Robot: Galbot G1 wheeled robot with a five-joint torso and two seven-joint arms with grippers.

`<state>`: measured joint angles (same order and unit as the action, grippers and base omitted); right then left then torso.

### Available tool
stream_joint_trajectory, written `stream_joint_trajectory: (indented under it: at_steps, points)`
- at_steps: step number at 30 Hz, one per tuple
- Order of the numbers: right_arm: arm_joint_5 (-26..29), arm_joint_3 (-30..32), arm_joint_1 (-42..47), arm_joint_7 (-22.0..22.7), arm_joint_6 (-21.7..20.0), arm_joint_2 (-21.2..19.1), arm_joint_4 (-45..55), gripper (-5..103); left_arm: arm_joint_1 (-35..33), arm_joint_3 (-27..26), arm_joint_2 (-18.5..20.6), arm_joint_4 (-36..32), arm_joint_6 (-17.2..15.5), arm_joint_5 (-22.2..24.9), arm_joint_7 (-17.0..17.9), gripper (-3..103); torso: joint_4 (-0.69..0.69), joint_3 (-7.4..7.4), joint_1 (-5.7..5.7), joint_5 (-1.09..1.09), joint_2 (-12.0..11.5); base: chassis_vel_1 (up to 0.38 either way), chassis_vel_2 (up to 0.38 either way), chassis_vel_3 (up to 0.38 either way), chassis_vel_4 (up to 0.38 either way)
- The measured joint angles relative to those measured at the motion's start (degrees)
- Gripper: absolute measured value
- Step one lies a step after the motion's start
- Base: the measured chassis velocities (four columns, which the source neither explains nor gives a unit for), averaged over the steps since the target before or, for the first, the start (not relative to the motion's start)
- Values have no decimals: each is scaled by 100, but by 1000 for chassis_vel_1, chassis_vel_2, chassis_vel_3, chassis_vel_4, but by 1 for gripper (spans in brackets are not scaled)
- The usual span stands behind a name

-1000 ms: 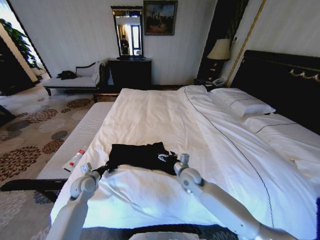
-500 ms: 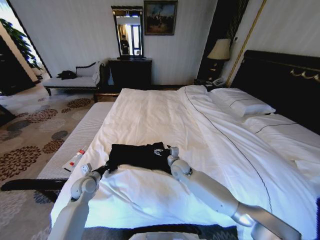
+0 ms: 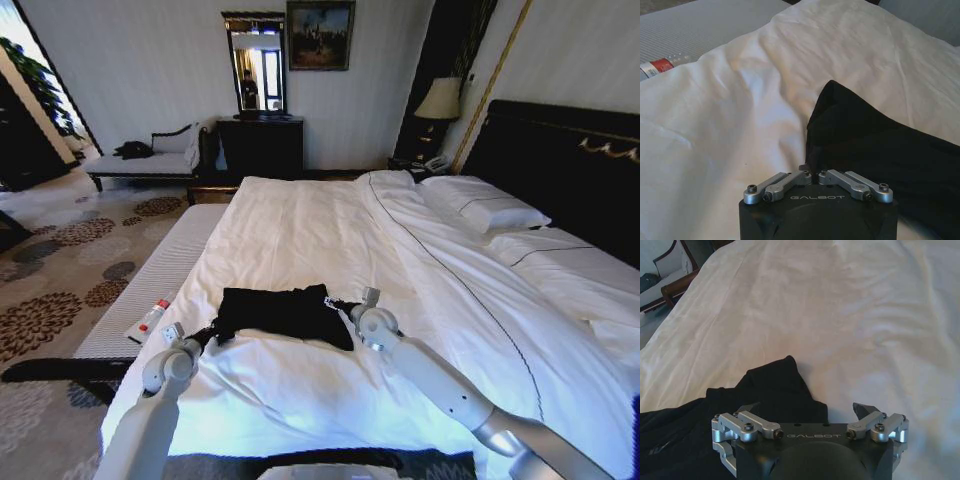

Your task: Fold the clothes on the bed.

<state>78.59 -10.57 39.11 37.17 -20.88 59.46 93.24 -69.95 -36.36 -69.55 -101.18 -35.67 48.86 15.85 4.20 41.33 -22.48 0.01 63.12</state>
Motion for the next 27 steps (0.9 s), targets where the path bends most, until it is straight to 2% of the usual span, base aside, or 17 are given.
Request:
stream_joint_trajectory:
  at_steps: [1,3,5,6,10,12,16,19,22,25,27]
  points:
    - [2,0,-2,1,-10,5,0,103,-6,-3,5,0,-1,-1,0,1,0,0,0,0,0,0,0,0,0]
    - [-4,-13,-9,4,-40,8,2,99,-29,-17,20,-5,-4,-2,0,1,0,0,0,-1,0,0,0,0,0]
    - [-90,-94,-6,9,-95,3,10,89,-62,-43,30,-37,-6,-2,0,1,0,0,0,-1,0,0,0,0,0]
    - [-90,-94,-6,9,-95,3,10,89,-62,-43,30,-37,-6,-2,0,1,0,0,0,-1,0,0,0,0,0]
    - [-234,-204,17,52,-173,11,59,68,-101,-82,25,-88,-7,-2,1,1,1,0,0,-1,0,0,0,0,0]
    - [-259,-218,18,58,-185,12,60,68,-108,-88,22,-98,-8,-2,2,1,0,0,0,-1,0,0,0,0,0]
    - [-331,-235,4,68,-206,-8,76,46,-132,-105,15,-135,-8,-2,6,1,0,0,0,-1,0,0,0,0,0]
    - [-344,-235,5,70,-218,-28,106,41,-143,-110,15,-155,-8,-2,10,1,0,0,0,-1,0,0,0,0,0]
    - [-346,-233,38,72,-244,-52,175,24,-150,-113,15,-178,-8,-2,16,1,0,0,0,-1,0,0,0,0,0]
    - [-343,-228,74,66,-263,-67,239,19,-151,-113,16,-185,-9,-2,20,1,0,0,0,-1,0,0,0,0,0]
    - [-343,-220,104,49,-270,-82,300,8,-151,-113,19,-186,-10,-2,23,1,0,0,0,-1,0,0,0,0,0]
